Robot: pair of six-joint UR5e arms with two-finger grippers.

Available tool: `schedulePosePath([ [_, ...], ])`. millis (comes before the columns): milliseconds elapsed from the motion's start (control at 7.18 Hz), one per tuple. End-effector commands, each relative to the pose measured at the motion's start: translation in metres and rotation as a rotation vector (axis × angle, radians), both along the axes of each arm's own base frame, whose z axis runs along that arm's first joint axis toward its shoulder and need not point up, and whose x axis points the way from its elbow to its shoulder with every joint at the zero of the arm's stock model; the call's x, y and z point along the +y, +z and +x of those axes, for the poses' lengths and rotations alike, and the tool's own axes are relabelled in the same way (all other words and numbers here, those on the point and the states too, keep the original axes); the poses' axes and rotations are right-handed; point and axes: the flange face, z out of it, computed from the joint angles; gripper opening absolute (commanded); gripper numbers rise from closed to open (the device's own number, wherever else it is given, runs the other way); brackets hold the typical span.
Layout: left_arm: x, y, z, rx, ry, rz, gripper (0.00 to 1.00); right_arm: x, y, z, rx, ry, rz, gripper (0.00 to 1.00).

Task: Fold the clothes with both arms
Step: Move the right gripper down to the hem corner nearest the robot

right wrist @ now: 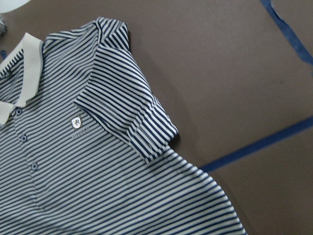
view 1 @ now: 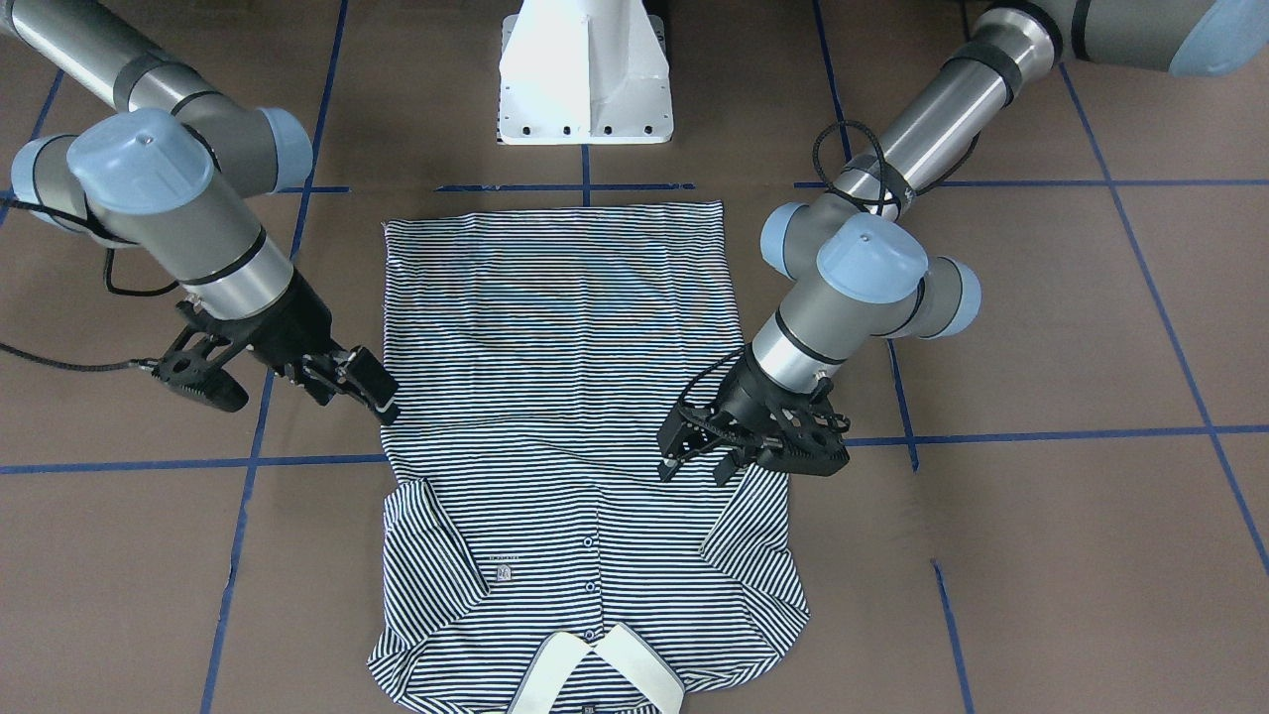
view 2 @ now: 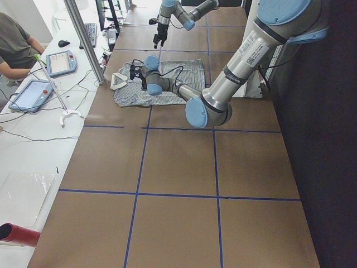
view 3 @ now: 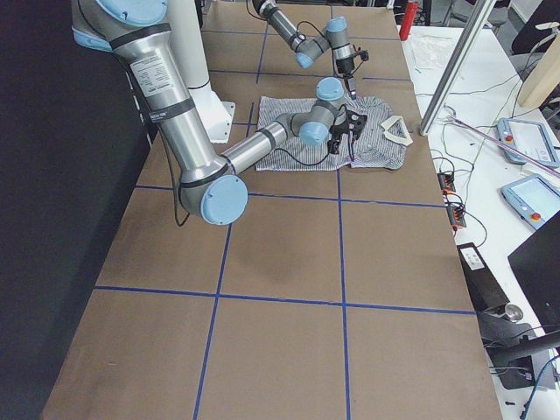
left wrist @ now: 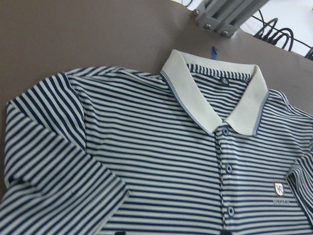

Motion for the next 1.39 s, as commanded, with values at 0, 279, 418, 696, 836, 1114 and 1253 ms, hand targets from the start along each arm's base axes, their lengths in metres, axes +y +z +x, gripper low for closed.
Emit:
schedulePosePath([
  [0, 0.064, 0.014, -0.027, 0.054, 0.057, -0.022, 0.77, 0.114, -0.023, -0.041, 0.088, 0.06, -0.054, 0.99],
  [279, 0.093, 0.03, -0.055, 0.061, 0.093, -0.036, 0.76, 0.193, 0.01, -0.078, 0.153, 0.141, -0.131, 0.94],
  [418, 0.094, 0.029, -0.052, 0.075, 0.08, -0.08, 0.78, 0.229, 0.034, -0.078, 0.205, 0.168, -0.081, 0.91],
  [696, 0.097, 0.031, -0.049, 0.08, 0.081, -0.102, 0.8, 0.249, 0.054, -0.07, 0.223, 0.174, -0.127, 0.87],
  [836, 0.096, 0.031, -0.048, 0.079, 0.083, -0.102, 0.8, 0.257, 0.056, -0.071, 0.216, 0.178, -0.15, 0.85],
  [1114, 0.096, 0.031, -0.049, 0.079, 0.081, -0.103, 0.8, 0.271, 0.059, -0.081, 0.218, 0.167, -0.162, 0.81],
  [1253, 0.097, 0.031, -0.049, 0.079, 0.083, -0.102, 0.8, 0.271, 0.059, -0.082, 0.219, 0.168, -0.161, 0.79],
])
